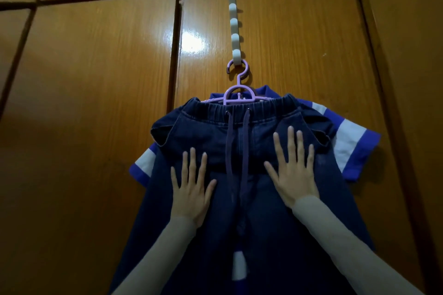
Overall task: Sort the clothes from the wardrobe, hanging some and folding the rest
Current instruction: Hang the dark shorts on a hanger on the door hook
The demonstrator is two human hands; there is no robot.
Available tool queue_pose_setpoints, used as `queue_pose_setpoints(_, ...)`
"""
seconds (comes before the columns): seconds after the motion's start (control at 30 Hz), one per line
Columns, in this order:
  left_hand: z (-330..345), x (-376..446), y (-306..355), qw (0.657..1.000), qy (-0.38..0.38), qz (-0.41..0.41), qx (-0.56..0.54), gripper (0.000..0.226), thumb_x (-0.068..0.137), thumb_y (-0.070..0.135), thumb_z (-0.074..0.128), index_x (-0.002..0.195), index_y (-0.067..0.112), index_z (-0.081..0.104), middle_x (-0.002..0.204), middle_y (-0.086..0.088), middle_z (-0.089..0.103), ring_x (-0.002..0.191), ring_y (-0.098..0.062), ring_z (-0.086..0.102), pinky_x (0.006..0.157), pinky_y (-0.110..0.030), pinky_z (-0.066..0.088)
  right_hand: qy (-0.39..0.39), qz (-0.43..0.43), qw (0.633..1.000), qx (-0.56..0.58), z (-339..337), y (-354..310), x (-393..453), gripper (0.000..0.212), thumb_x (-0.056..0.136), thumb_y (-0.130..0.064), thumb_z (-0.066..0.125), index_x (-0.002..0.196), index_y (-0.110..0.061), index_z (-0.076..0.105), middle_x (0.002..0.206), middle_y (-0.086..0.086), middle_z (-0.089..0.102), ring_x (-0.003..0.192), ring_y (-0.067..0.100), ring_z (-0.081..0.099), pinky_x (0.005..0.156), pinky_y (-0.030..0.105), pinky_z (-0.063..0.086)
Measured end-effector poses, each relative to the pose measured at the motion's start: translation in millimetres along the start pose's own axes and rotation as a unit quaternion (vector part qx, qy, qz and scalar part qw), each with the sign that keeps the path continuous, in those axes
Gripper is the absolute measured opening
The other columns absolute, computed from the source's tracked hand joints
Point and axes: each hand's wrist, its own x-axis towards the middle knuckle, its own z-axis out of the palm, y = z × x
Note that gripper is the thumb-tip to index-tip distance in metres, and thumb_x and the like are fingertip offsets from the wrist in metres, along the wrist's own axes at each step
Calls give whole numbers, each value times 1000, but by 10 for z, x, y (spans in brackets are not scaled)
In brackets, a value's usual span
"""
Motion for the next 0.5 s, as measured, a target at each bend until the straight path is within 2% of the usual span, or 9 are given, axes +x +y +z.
queue_pose_setpoints(0.17, 15, -517, -90, 997, -49, 29, 57, 58, 100, 46, 3, 150, 20, 16, 156, -9, 17, 141, -27, 18, 110, -53, 10, -55, -45, 997, -31, 96, 45, -546, 66, 97, -51, -2, 148, -12, 13, 154, 18, 16, 142, 31, 16, 112, 50, 10)
queue_pose_setpoints(0.23, -116, -530, -118, 997, -45, 34, 60, 55, 99, 44, 14, 146, 20, 27, 149, -11, 29, 134, -25, 29, 107, -56, 25, -37, -61, 997, -23, 36, 46, -637, 60, 96, -47, 15, 144, -13, 26, 151, 19, 26, 137, 30, 26, 109, 49, 16)
queue_pose_setpoints(0.27, -208, -501, -124, 998, -39, 19, 49, 53, 96, 42, 23, 141, 19, 33, 143, -11, 36, 128, -25, 34, 101, -56, 35, -16, -64, 998, -13, -33, 36, -635, 55, 93, -42, 32, 139, -14, 37, 147, 18, 35, 130, 29, 35, 105, 48, 21)
queue_pose_setpoints(0.33, -411, -409, -115, 998, 3, -59, 6, 47, 93, 35, 35, 135, 16, 40, 136, -14, 42, 122, -28, 38, 92, -53, 44, 31, -49, 998, 24, -190, 3, -566, 46, 75, -23, 66, 120, -13, 57, 128, 15, 55, 109, 28, 54, 92, 43, 29)
queue_pose_setpoints(0.37, -508, -343, -111, 993, 28, -114, -25, 43, 95, 30, 39, 135, 14, 39, 137, -15, 41, 123, -30, 38, 93, -51, 42, 49, -36, 997, 43, -284, -35, -511, 45, 67, -14, 73, 111, -13, 62, 118, 12, 60, 100, 28, 58, 87, 40, 30)
queue_pose_setpoints(0.43, -682, -189, -120, 968, 41, -232, -91, 44, 99, 26, 41, 139, 11, 33, 141, -15, 33, 127, -32, 33, 98, -48, 34, 91, -23, 993, 70, -477, -148, -371, 36, 66, -8, 70, 101, -13, 62, 102, 7, 61, 88, 26, 57, 80, 36, 29)
queue_pose_setpoints(0.5, -820, -33, -177, 944, 44, -297, -133, 46, 100, 27, 38, 141, 9, 30, 140, -15, 34, 127, -31, 31, 99, -46, 33, 119, -27, 988, 94, -639, -306, -173, 23, 72, -10, 56, 95, -14, 59, 92, 4, 57, 81, 24, 54, 77, 34, 28)
